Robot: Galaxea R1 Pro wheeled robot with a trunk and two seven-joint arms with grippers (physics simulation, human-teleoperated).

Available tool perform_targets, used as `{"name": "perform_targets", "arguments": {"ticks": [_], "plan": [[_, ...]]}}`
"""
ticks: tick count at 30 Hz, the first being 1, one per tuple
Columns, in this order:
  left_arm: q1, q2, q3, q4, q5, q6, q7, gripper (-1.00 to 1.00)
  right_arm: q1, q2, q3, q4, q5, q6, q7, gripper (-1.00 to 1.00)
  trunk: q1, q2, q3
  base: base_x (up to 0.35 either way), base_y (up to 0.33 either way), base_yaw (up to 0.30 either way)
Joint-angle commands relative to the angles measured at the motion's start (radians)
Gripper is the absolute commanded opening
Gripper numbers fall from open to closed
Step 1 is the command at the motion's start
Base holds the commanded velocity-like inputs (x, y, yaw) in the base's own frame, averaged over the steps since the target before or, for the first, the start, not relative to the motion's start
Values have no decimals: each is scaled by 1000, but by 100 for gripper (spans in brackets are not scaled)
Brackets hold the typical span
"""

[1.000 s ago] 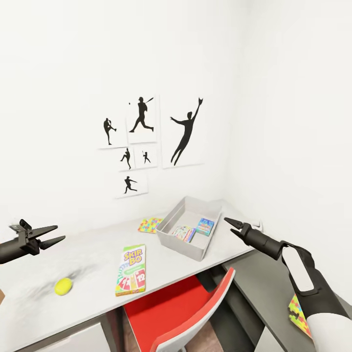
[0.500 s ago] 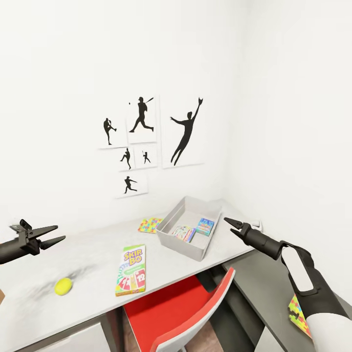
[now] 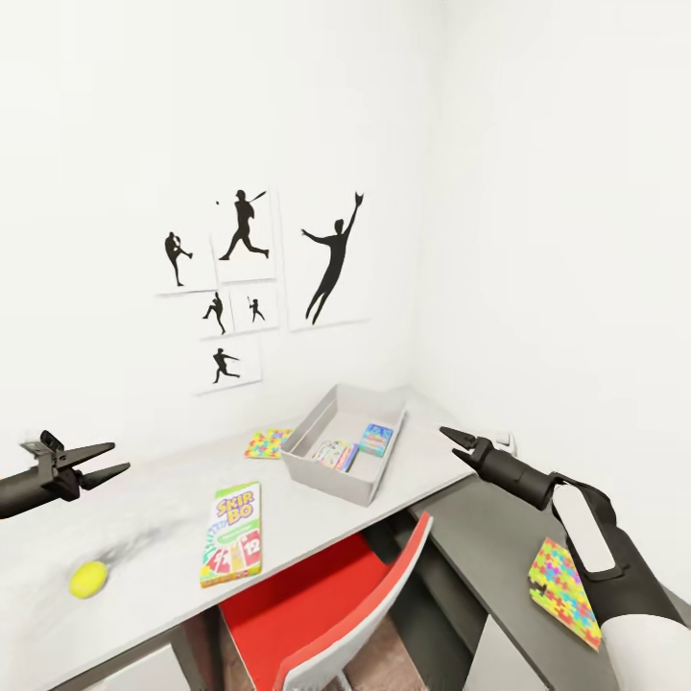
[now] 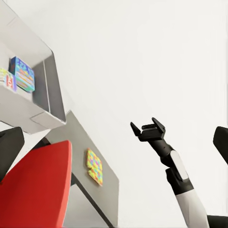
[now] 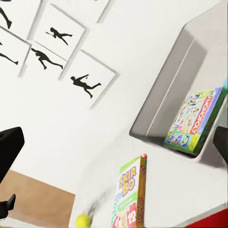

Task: Put all the toys in the child's room - the three board games (two on the bed and one on the table), the two jigsaw puzzles on the table, and the tennis ball on the table - inside the toy box on the table in the child's room.

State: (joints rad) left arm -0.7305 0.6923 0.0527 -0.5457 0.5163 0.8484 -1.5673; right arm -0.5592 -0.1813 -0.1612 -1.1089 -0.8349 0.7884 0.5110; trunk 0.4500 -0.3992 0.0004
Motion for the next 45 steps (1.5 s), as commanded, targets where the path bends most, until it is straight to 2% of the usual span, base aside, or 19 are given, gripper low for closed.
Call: {"name": "perform_targets", "arguments": {"ticks": [1, 29, 45], "plan": [[0, 0, -1, 0, 1, 11, -3, 100, -1, 1, -2, 2, -1, 6, 2, 100, 0, -1, 0, -150, 0, -272], [0, 2, -1, 0, -1, 8, -3, 100, -1, 2, -6, 18, -1, 2, -38, 100, 0, -1, -18, -55, 7, -256], [0, 3, -1, 0, -1, 8, -3, 100, -1, 2, -5, 21, -3, -14, -39, 100, 0, -1, -32, -98, 0, -94]]}}
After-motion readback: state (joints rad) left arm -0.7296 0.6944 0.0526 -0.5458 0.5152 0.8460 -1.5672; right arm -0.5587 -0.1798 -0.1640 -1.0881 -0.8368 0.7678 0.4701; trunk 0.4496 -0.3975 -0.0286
